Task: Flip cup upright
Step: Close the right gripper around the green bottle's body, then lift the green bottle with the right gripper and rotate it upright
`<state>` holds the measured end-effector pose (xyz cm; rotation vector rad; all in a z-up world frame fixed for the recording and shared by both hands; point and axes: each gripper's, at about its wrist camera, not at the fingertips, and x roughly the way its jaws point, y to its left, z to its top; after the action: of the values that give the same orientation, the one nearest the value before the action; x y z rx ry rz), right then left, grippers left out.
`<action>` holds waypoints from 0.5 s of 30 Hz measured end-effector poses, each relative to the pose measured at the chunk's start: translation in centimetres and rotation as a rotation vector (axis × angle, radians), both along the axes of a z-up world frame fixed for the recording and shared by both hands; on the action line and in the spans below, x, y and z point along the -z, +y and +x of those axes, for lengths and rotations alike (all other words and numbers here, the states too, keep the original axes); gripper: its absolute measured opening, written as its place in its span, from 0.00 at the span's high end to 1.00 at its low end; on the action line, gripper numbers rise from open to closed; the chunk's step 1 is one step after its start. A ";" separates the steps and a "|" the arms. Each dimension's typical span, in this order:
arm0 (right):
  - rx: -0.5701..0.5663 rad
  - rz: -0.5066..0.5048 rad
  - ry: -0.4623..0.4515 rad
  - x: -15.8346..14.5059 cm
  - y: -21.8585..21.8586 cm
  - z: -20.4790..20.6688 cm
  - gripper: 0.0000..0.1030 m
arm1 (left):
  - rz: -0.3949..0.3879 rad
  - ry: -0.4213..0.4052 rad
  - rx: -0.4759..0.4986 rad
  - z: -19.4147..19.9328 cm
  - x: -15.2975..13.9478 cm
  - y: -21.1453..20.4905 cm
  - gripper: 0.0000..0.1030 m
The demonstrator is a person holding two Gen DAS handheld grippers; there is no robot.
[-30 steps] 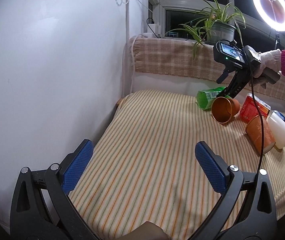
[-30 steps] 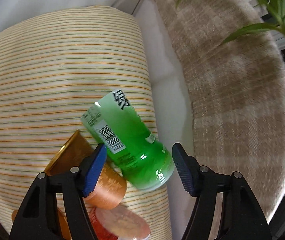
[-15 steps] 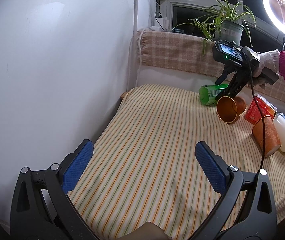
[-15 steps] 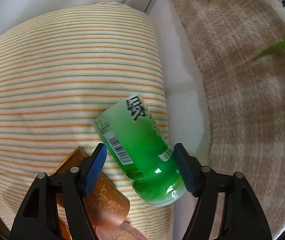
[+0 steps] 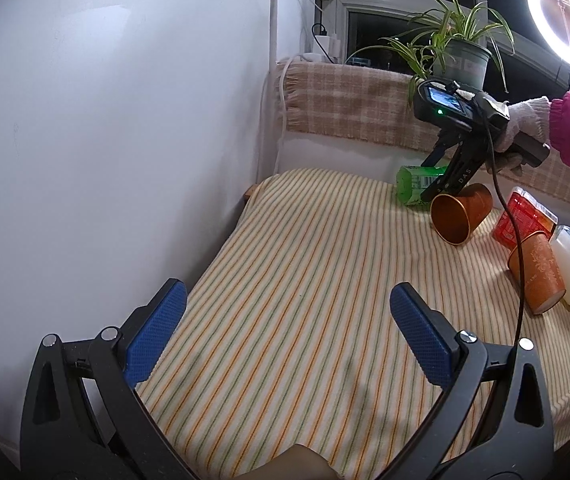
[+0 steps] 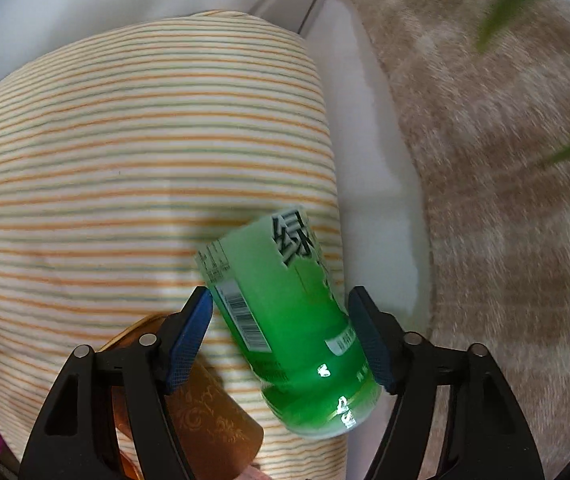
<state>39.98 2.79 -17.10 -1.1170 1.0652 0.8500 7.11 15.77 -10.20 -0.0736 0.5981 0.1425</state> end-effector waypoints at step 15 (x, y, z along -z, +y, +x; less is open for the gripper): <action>-0.003 0.122 -0.093 -3.2 2.7 -0.6 0.43 | 0.023 -0.014 -0.009 -0.9 -0.7 -0.2 0.00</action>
<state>39.37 5.53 -13.88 -1.0458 0.9234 0.8461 6.21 15.54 -9.51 -0.0547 0.5817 0.1577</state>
